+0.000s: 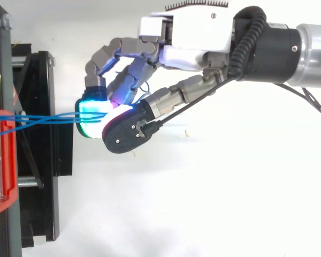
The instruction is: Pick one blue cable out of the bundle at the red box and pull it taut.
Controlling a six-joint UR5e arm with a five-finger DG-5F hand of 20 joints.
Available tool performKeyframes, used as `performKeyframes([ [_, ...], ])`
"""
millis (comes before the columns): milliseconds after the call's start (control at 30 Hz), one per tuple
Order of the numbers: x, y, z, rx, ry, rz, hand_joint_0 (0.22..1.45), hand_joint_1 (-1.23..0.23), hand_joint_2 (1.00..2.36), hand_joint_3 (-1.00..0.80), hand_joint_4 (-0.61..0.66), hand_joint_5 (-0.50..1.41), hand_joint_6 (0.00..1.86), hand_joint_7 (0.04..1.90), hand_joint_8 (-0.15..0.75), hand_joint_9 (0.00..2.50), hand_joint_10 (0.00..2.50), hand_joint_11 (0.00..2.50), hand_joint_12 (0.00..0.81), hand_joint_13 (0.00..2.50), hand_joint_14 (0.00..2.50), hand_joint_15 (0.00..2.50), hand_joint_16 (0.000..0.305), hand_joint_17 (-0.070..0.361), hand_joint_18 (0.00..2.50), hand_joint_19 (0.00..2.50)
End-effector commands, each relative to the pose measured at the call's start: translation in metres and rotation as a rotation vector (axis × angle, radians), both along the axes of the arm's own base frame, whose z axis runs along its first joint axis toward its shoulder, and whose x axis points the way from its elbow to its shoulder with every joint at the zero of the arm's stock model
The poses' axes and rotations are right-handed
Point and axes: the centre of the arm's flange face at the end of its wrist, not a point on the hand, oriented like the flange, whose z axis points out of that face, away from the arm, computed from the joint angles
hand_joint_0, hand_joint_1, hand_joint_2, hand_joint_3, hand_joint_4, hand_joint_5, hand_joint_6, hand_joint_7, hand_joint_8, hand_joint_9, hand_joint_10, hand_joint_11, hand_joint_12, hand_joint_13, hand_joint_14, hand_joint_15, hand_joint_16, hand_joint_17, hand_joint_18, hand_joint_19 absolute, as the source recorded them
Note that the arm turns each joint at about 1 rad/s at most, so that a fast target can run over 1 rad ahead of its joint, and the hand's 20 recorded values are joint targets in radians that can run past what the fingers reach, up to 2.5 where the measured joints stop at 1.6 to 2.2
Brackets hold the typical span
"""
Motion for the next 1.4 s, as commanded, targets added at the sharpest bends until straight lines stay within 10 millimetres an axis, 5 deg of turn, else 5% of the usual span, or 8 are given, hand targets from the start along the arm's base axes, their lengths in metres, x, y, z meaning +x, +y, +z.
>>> performKeyframes([
  [0, 0.0, 0.0, 0.003, -0.006, -0.004, -0.003, 0.55, -0.67, 1.0, -0.43, 0.17, -0.19, 0.86, 0.92, 0.343, 1.02, 0.0, 1.43, 0.398, 0.68, 0.02, 0.62, 0.055, 0.125, 0.52, 0.51],
  [267, -0.003, 0.004, 0.028, -0.067, -0.027, -0.004, 0.59, -0.66, 1.01, -0.33, 0.17, -0.18, 0.87, 0.95, 0.336, 1.02, 0.0, 1.46, 0.392, 0.68, 0.02, 0.62, 0.054, 0.121, 0.51, 0.52],
  [567, -0.005, 0.005, 0.028, -0.087, -0.008, -0.001, 0.63, -0.76, 1.02, -0.15, 0.14, -0.18, 0.91, 1.02, 0.353, 1.02, 0.0, 1.47, 0.397, 0.7, 0.02, 0.6, 0.055, 0.124, 0.55, 0.47],
  [867, -0.005, 0.007, 0.029, -0.084, -0.01, 0.002, 0.79, -0.91, 1.01, -0.33, 0.12, -0.19, 0.92, 1.27, 0.36, 1.04, 0.0, 1.5, 0.394, 0.73, 0.02, 0.58, 0.054, 0.121, 0.6, 0.42],
  [1167, -0.005, 0.011, 0.027, -0.083, -0.004, 0.007, 0.85, -0.89, 1.0, -0.5, 0.1, -0.19, 0.93, 1.2, 0.346, 1.04, 0.0, 1.52, 0.385, 0.74, 0.02, 0.57, 0.053, 0.119, 0.61, 0.4],
  [1367, -0.005, 0.011, 0.027, -0.083, -0.004, 0.007, 0.68, -0.93, 1.0, -0.5, 0.17, -0.19, 0.93, 1.06, 0.34, 1.02, 0.0, 1.51, 0.387, 0.74, 0.02, 0.58, 0.053, 0.119, 0.63, 0.38],
])
